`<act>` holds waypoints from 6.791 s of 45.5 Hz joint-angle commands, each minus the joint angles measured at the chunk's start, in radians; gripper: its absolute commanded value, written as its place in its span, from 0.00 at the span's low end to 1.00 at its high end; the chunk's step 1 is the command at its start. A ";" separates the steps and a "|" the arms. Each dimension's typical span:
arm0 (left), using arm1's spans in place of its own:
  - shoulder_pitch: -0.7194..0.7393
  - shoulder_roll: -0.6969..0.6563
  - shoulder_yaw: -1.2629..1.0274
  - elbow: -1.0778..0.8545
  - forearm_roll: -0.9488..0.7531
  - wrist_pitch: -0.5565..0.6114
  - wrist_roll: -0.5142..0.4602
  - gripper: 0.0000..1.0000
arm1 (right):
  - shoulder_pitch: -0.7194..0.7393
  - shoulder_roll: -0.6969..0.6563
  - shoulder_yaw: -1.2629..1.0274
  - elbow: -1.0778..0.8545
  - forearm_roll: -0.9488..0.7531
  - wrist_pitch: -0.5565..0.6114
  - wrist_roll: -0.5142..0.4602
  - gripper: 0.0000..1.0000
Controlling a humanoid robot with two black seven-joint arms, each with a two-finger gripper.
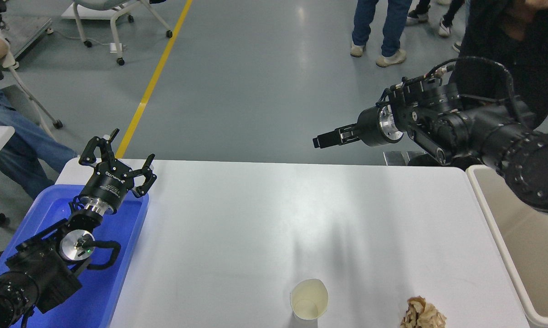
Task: Dispose of the paper cup in the dustbin
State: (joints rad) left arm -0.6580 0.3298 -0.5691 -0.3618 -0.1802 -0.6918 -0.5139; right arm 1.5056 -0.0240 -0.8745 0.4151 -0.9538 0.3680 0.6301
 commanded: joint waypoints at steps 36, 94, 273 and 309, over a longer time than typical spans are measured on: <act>0.000 0.000 0.000 0.000 0.001 0.000 0.000 1.00 | 0.107 0.024 0.068 0.565 -0.221 0.121 0.003 0.99; 0.000 0.000 0.000 0.000 0.001 0.000 0.000 1.00 | -0.111 0.024 0.068 0.392 -0.255 0.100 0.000 0.84; 0.000 0.000 0.000 0.000 0.001 0.000 0.000 1.00 | -0.435 -0.321 0.614 -0.641 0.494 -0.076 -0.581 0.00; 0.000 0.000 0.000 0.000 0.001 0.000 0.000 1.00 | -0.656 -0.383 0.756 -0.634 0.495 -0.234 -0.764 0.00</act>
State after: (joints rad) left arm -0.6581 0.3298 -0.5691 -0.3620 -0.1802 -0.6918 -0.5139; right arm 0.9161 -0.4043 -0.1380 -0.2252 -0.4602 0.1641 -0.1165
